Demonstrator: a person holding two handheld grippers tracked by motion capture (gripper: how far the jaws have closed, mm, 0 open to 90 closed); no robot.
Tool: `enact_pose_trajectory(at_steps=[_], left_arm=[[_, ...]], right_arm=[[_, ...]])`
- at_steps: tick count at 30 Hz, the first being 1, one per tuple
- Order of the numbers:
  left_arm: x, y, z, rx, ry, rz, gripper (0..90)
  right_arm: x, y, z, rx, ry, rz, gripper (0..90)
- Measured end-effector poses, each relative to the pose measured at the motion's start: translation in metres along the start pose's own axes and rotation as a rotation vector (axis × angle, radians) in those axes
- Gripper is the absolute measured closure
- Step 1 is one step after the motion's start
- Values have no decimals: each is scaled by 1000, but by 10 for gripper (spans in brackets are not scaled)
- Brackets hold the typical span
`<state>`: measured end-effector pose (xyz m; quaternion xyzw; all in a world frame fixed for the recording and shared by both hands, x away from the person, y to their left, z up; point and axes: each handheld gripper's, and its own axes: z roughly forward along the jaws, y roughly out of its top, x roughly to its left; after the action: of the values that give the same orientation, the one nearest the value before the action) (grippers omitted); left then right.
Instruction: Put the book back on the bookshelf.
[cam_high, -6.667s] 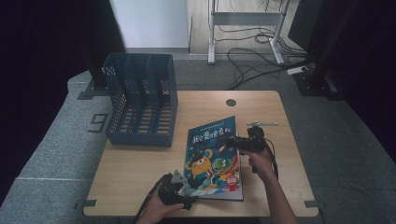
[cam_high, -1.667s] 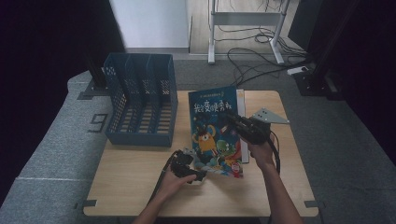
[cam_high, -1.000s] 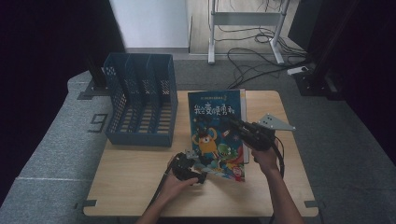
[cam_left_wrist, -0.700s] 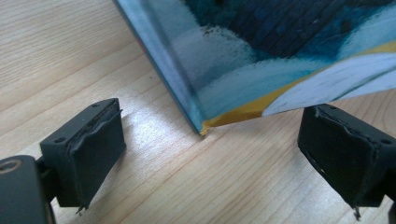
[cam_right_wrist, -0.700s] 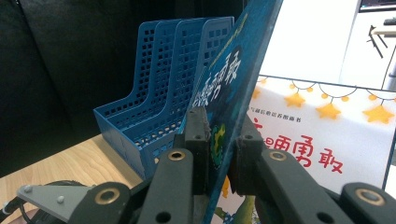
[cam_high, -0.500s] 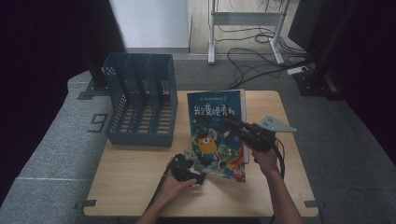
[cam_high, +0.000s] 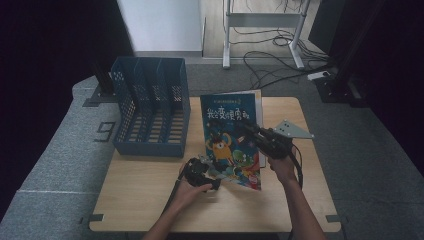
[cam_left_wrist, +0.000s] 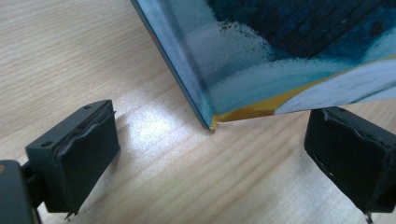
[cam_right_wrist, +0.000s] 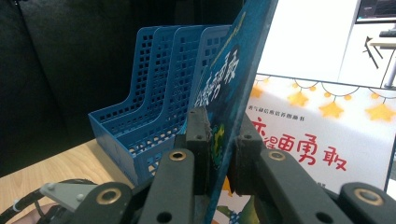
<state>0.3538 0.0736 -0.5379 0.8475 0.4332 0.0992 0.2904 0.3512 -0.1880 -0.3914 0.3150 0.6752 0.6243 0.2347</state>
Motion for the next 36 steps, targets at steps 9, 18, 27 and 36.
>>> enact_pose_trajectory(at_steps=[9,18,27,36], left_arm=[[-1,-7,-5,-22,5,-12,76],[-3,-8,-4,-29,12,1,78],[-1,-11,-11,-67,4,-8,126],[4,-5,-31,-208,11,-14,183]], right_arm=[[-1,-5,-8,-17,15,19,803],[2,-8,-19,-3,40,51,817],[4,-15,-34,2,73,51,824],[6,-24,-49,9,90,53,823]])
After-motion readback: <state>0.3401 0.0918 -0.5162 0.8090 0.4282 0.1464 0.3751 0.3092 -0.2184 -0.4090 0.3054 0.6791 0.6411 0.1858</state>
